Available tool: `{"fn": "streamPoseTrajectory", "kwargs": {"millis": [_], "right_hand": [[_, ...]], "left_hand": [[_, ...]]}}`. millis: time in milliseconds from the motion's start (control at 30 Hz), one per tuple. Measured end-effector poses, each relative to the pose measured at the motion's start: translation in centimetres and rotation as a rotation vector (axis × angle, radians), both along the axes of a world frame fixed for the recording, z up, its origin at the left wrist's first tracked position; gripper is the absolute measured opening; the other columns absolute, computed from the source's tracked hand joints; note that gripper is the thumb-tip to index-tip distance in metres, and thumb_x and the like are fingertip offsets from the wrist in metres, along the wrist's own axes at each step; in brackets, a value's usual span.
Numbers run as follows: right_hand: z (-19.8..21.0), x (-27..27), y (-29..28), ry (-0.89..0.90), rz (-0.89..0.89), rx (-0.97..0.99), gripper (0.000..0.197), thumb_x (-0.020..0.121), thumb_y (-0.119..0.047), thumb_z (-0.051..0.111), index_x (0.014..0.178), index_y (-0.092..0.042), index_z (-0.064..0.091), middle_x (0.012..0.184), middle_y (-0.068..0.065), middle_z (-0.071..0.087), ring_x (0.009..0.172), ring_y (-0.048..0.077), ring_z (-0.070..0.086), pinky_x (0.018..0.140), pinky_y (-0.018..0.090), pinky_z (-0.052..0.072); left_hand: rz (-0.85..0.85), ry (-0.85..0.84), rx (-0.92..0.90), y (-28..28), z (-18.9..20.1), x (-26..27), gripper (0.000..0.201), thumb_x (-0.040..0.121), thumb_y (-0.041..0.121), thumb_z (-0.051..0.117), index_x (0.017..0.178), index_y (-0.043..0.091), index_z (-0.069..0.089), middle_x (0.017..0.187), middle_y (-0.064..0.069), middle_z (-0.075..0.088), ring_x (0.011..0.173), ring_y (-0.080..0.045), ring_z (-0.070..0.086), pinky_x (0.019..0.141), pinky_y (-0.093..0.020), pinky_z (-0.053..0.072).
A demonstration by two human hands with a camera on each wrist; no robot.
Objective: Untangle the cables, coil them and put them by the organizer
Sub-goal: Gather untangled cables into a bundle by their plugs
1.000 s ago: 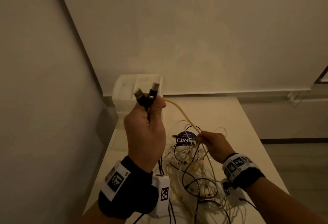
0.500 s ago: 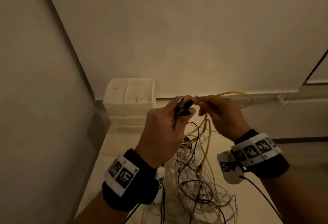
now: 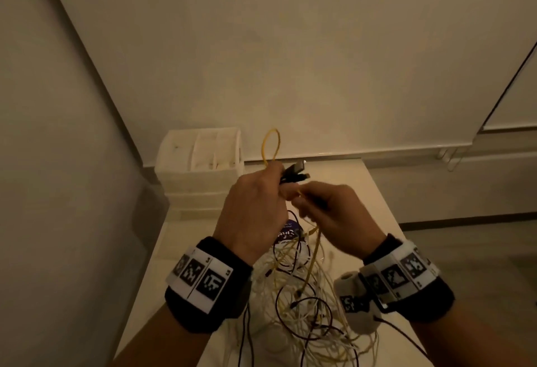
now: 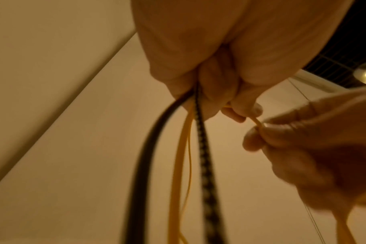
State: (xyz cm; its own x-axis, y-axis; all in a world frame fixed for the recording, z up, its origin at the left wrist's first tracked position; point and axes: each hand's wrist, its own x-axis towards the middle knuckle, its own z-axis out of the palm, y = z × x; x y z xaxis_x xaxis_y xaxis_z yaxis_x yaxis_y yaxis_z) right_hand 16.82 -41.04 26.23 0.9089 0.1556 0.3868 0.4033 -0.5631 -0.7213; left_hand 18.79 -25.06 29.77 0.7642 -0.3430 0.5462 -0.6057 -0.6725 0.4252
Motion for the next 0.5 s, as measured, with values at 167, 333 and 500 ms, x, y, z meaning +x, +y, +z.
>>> {"fn": "streamPoseTrajectory", "kwargs": {"millis": [167, 333, 500], "right_hand": [[-8.1, 0.3, -0.8, 0.099, -0.098, 0.039, 0.014, 0.091, -0.010, 0.061, 0.089, -0.020, 0.069, 0.082, -0.012, 0.070, 0.079, 0.001, 0.066, 0.075, 0.019, 0.052], [-14.3, 1.4, -2.6, 0.268, -0.196, -0.165, 0.021, 0.097, -0.015, 0.051, 0.083, -0.026, 0.063, 0.080, -0.010, 0.071, 0.078, 0.007, 0.066, 0.078, 0.029, 0.052], [-11.2, 1.9, -2.9, 0.218, -0.328, 0.241, 0.021, 0.100, -0.013, 0.045, 0.087, -0.018, 0.060, 0.060, -0.003, 0.064, 0.059, 0.017, 0.063, 0.066, 0.036, 0.055]], "left_hand": [[0.066, -0.147, -0.244, 0.5, 1.3, -1.2, 0.012, 0.088, 0.018, 0.067, 0.091, 0.006, 0.065, 0.070, 0.012, 0.059, 0.058, -0.004, 0.049, 0.055, 0.001, 0.034], [0.128, -0.338, -0.349, 1.9, 3.7, -1.0, 0.016, 0.090, 0.018, 0.063, 0.089, 0.003, 0.067, 0.076, 0.006, 0.066, 0.073, -0.001, 0.053, 0.058, -0.004, 0.036], [0.244, -0.141, -0.183, 3.6, 0.8, -0.9, 0.012, 0.089, 0.018, 0.068, 0.098, 0.010, 0.070, 0.069, -0.009, 0.071, 0.061, -0.027, 0.061, 0.052, -0.022, 0.024]]}}
